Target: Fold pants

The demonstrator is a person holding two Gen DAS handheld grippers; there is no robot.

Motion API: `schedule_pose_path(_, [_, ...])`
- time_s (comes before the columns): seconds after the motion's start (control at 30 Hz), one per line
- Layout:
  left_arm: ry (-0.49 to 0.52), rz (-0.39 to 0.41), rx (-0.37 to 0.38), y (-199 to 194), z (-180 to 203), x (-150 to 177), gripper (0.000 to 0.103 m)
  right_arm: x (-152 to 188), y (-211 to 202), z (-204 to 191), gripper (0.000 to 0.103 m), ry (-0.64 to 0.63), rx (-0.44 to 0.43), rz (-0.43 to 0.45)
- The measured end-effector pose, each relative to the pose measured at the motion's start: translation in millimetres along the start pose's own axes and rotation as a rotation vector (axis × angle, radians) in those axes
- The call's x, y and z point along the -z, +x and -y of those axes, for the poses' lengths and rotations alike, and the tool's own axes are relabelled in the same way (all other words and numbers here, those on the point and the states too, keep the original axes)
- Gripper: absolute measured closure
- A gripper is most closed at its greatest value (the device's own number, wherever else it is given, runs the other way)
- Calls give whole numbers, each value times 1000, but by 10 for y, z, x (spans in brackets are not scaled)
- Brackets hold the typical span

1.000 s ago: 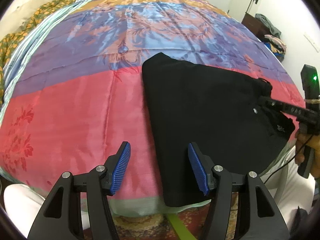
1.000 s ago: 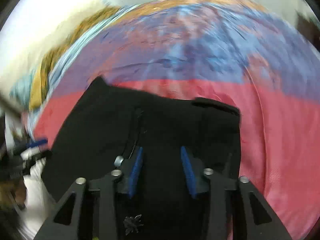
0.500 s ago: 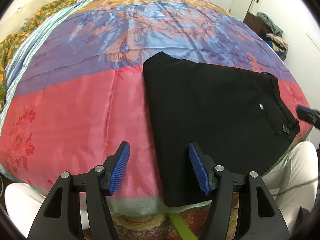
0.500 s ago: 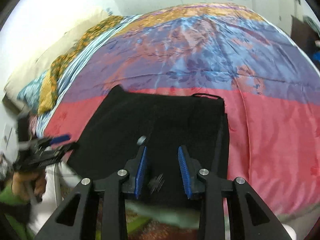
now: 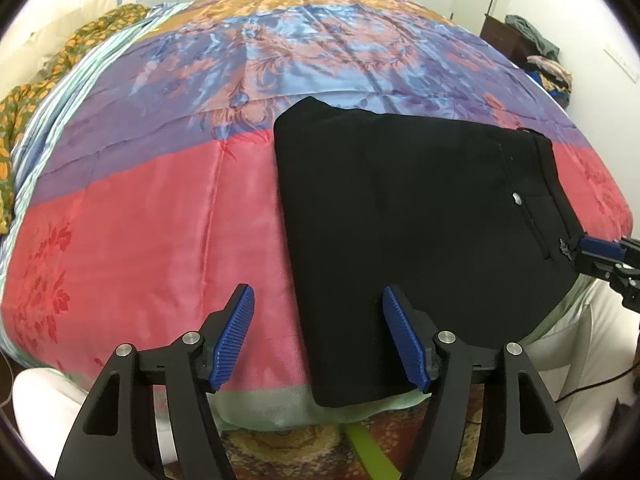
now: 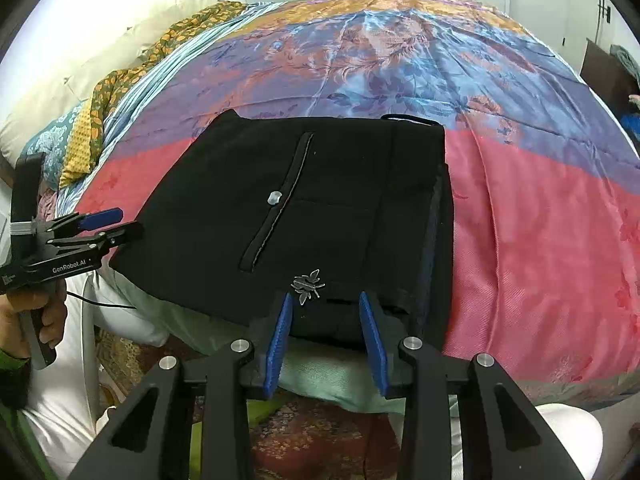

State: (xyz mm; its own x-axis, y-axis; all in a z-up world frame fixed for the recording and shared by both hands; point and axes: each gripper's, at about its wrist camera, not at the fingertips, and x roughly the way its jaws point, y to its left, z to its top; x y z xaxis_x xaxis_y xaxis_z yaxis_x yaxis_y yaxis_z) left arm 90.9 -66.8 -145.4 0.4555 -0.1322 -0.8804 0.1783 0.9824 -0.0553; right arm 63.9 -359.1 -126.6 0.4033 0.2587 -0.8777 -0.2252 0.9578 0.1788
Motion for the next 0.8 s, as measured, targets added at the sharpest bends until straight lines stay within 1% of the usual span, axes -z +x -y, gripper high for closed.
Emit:
schedule_pose_path(0.3, [2,1,-1,4,-1,13,31,18,40,-19,65,16,20,4])
schedule_pose_path(0.4, [-5,6,-1,21,-7,32,27,23,68,-29,58,16,8,-2])
schedule_pose_path(0.47, [-14,4,16,51,-24,59,24,30,85,-38,55,11,4,-3])
schedule_pose_path(0.57, [-31,8,45,74,-55,101,21,39,108,-38,54,9,3,-8])
schedule_pose_path(0.8, [-31,24,54,111,-78,147,15,35,122,-41,54,16,4,-10])
